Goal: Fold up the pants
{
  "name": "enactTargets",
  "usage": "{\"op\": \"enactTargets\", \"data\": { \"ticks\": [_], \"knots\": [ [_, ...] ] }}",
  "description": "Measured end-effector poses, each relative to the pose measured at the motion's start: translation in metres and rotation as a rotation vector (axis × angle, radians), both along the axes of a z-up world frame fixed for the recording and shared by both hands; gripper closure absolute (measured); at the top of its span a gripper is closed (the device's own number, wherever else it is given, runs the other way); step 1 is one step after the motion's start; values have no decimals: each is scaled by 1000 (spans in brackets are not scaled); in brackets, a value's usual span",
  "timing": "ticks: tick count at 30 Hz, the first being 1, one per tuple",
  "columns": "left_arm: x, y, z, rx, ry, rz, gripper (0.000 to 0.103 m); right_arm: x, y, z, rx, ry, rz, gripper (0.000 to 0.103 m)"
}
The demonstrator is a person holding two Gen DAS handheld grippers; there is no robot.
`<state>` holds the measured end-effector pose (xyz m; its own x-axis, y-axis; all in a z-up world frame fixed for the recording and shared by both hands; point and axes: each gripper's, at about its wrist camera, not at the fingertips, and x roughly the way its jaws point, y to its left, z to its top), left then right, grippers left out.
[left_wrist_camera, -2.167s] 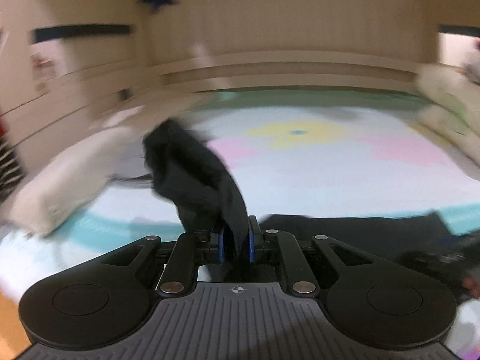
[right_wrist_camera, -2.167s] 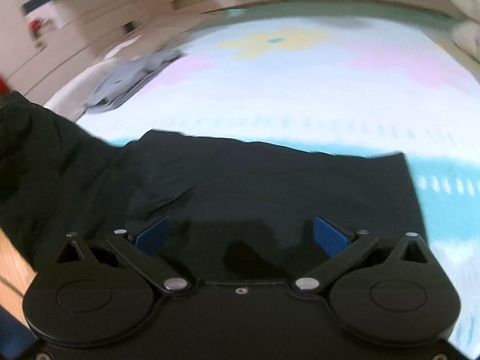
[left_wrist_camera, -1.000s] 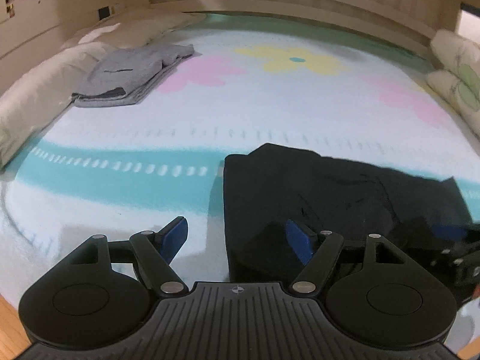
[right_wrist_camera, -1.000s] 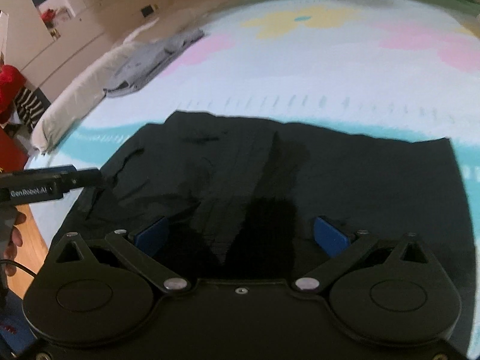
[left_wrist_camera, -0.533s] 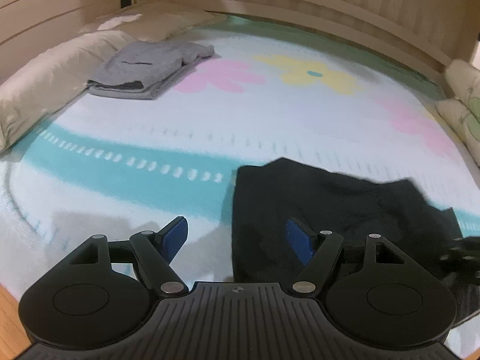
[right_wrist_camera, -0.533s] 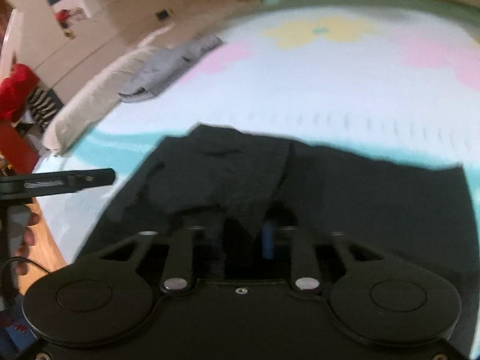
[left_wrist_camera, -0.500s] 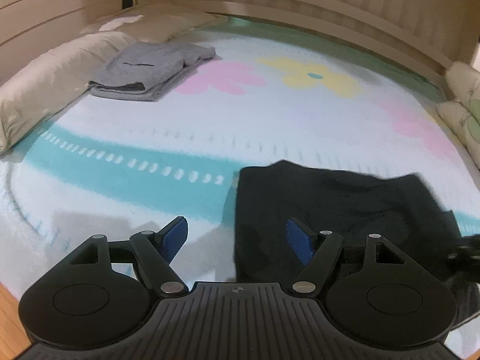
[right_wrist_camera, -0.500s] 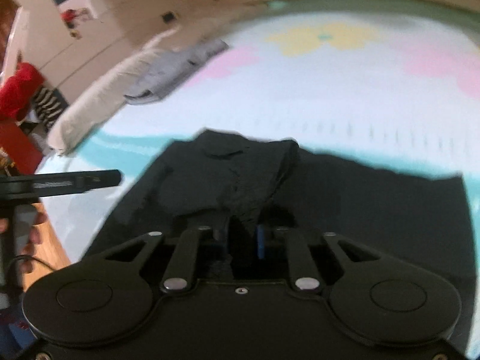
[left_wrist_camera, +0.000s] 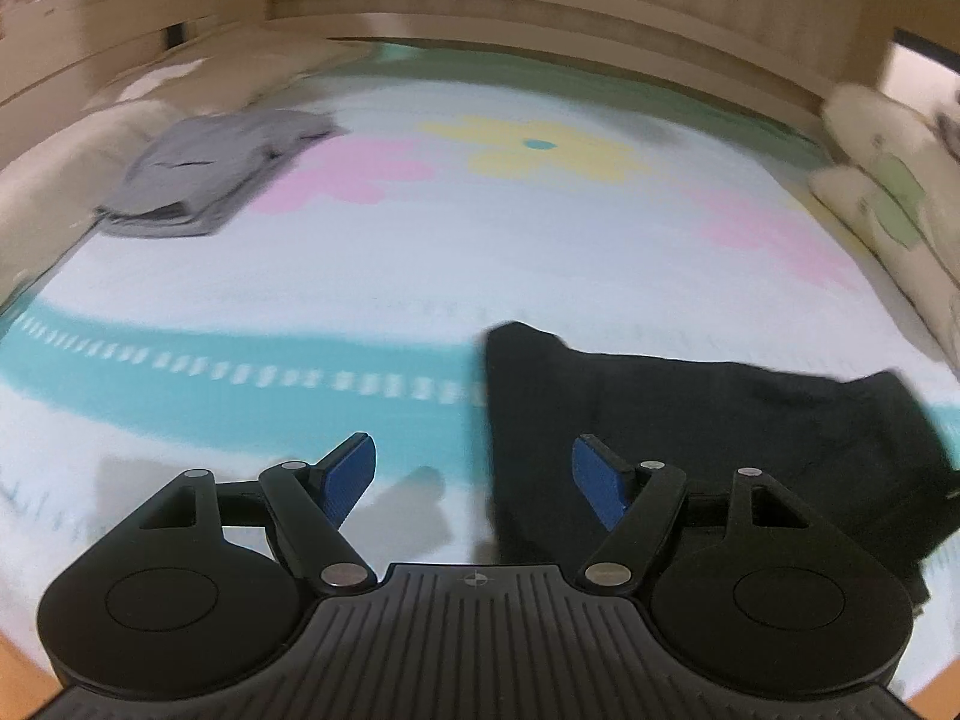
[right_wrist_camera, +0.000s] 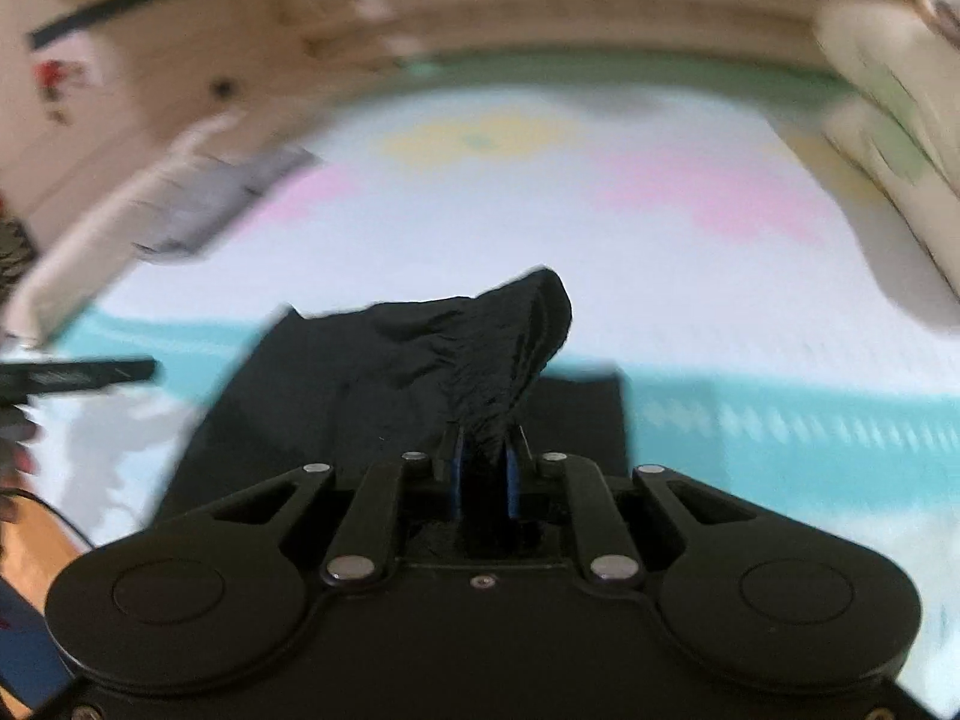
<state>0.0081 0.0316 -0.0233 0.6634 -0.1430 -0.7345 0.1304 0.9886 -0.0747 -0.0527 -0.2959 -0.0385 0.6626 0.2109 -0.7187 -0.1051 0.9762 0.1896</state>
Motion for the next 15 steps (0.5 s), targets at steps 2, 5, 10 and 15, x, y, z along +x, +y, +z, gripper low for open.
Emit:
{"op": "enactTargets", "data": {
  "ticks": [2,5,10,15],
  "knots": [
    [0,-16,-4,23,6,-42,32,4,-10,-22,12,68,-18,79],
    [-3,-36,-11,75,14,-94,32,6,-16,-45,-7,119,-41,51],
    [-6,-57,-25,115,43,-156,32,2,-24,-36,-60,57,-121,26],
    [-9,-61,-51,167,109,-172,30,5,-11,-26,-101,-38,-73,23]
  ]
}}
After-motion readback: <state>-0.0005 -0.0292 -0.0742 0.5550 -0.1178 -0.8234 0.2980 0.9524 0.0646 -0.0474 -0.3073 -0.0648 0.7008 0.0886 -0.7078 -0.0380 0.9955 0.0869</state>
